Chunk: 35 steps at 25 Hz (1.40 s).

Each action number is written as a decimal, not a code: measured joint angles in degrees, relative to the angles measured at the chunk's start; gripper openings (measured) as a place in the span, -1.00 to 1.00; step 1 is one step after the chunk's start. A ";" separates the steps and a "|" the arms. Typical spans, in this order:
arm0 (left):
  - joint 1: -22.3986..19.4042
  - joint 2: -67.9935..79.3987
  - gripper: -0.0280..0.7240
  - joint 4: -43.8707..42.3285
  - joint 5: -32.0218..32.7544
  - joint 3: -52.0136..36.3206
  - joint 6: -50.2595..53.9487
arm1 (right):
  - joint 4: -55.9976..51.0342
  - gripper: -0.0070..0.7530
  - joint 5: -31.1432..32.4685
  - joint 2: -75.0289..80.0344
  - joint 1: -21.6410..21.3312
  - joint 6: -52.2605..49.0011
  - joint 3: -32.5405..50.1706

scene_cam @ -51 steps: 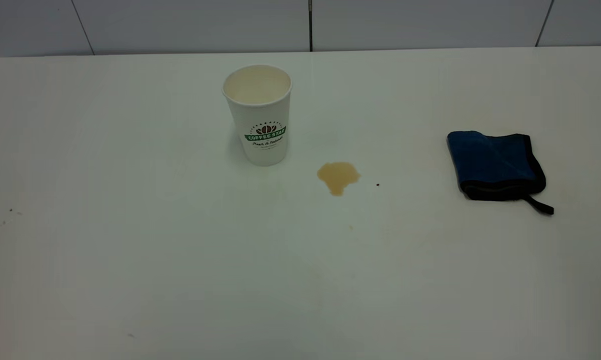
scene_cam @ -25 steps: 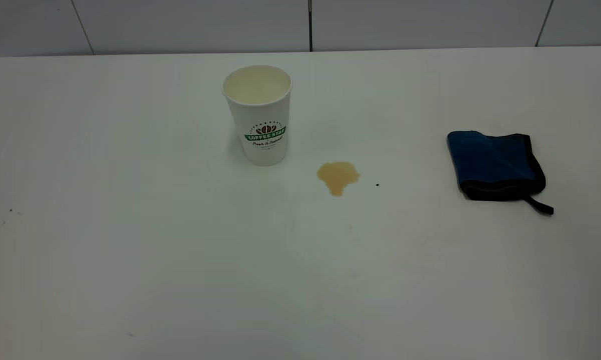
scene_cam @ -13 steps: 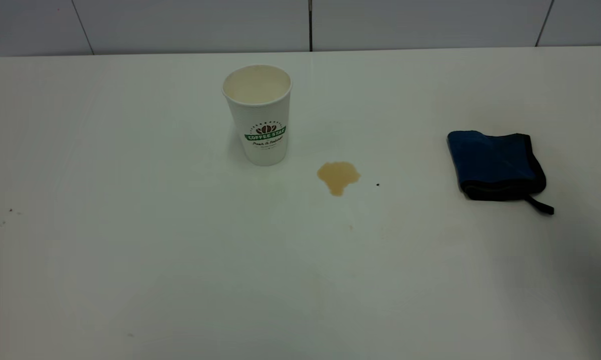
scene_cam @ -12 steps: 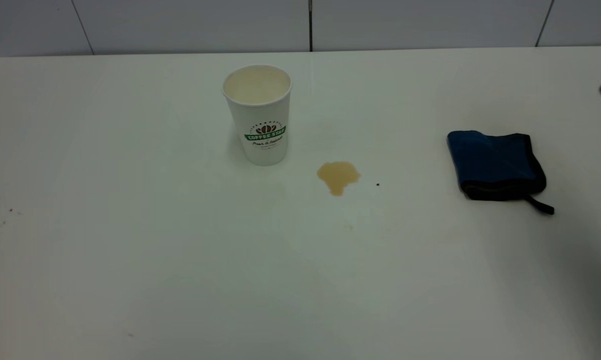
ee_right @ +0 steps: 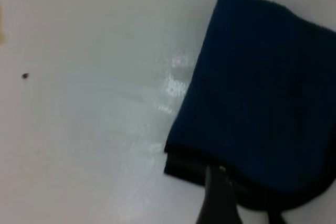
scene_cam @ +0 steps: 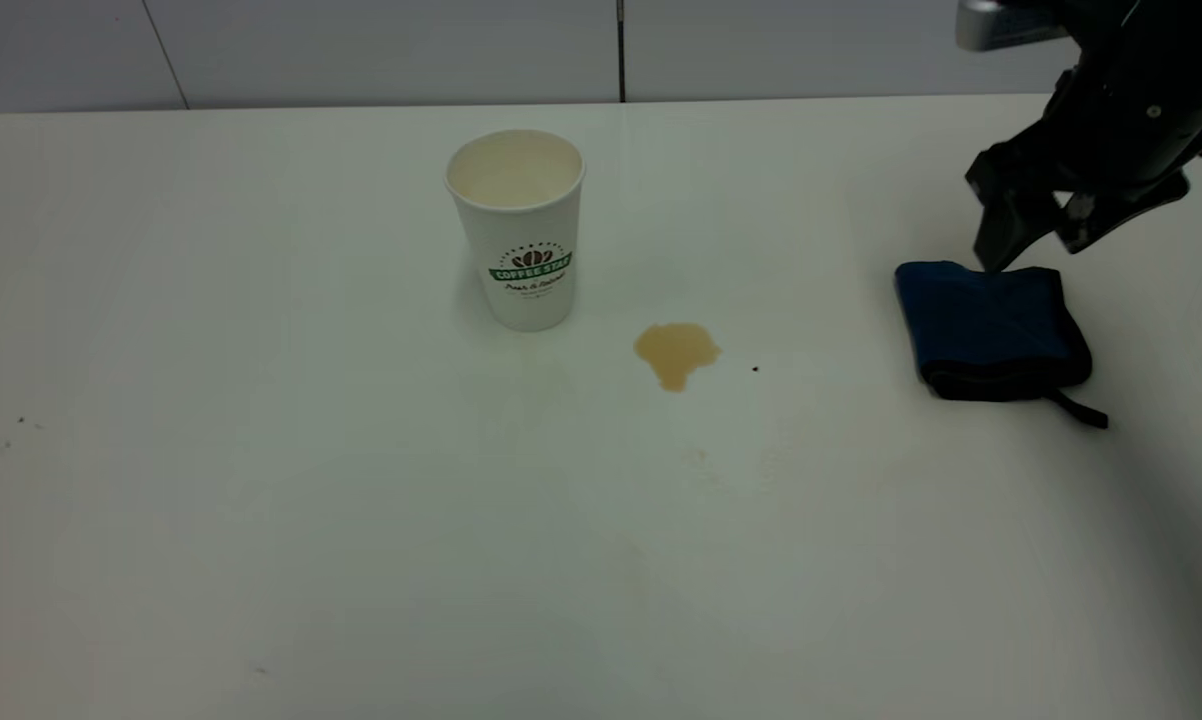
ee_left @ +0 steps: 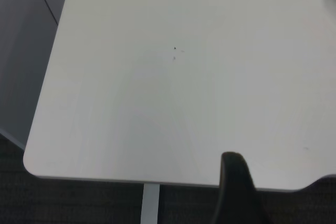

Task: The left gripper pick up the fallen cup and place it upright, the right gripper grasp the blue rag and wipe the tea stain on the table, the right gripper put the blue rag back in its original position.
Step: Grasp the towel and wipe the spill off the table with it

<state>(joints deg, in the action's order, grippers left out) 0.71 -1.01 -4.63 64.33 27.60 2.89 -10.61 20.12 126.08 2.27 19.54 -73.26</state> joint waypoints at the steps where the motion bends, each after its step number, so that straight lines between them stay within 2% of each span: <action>1: 0.00 0.00 0.39 0.00 0.00 0.00 0.00 | 0.85 0.60 -0.05 2.28 -0.22 0.04 -1.64; 9: 0.00 0.00 0.39 -0.01 0.00 0.00 0.00 | 2.36 0.58 -0.47 10.54 -2.43 -0.42 -9.22; 15: 0.00 0.00 0.39 -0.01 0.00 0.00 0.00 | 0.77 0.58 -0.04 11.84 -1.07 -0.19 -9.56; 22: 0.00 0.00 0.39 -0.01 0.00 0.00 0.00 | 2.73 0.56 -3.39 15.40 0.78 1.43 -9.67; 24: 0.00 0.00 0.39 -0.01 0.00 0.00 0.00 | 4.23 0.42 -3.11 15.45 0.72 1.12 -9.99; 25: 0.00 0.00 0.39 -0.01 0.00 0.00 0.00 | 4.57 0.26 -2.86 15.45 1.01 0.99 -10.08; 28: 0.00 0.00 0.39 -0.01 0.00 0.00 0.00 | 5.34 -0.49 -2.35 15.45 2.20 1.00 -10.12; 29: 0.00 0.00 0.39 -0.01 0.00 0.00 0.00 | 5.67 -0.68 -2.28 15.39 2.78 1.00 -10.12; 30: 0.00 0.00 0.39 -0.01 0.00 0.00 0.00 | 6.12 -0.75 -2.22 15.39 3.46 1.00 -10.20; 35: 0.00 0.00 0.39 -0.06 0.00 0.00 0.00 | 5.65 -0.76 -1.91 15.77 10.40 1.00 -13.88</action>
<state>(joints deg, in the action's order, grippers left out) 0.71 -1.01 -4.70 64.33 27.60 2.89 -4.96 18.21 141.85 12.68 20.53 -87.14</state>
